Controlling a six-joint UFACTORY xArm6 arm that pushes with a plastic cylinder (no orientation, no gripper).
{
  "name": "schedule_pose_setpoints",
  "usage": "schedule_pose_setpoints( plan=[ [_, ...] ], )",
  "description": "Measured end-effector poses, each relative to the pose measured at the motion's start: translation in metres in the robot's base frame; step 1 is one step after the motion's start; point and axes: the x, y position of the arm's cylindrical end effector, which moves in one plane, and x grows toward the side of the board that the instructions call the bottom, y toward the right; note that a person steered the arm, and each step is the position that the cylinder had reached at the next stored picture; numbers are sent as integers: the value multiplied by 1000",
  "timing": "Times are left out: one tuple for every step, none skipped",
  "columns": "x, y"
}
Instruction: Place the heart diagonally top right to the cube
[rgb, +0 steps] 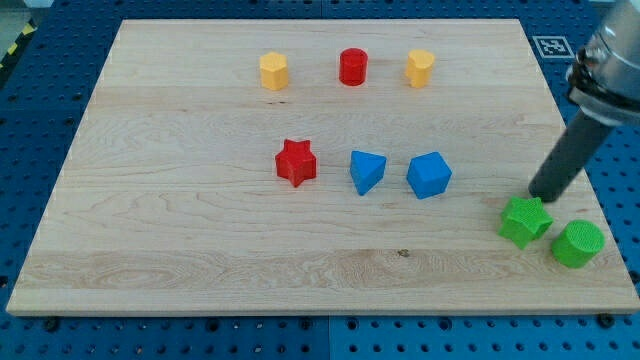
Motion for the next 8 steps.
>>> schedule_pose_setpoints(
  plan=[
    [-52, 0],
    [-101, 0],
    [-141, 3],
    [-200, -6],
    [-237, -62],
    [-231, -129],
    [-226, -129],
    [-220, -127]
  ],
)
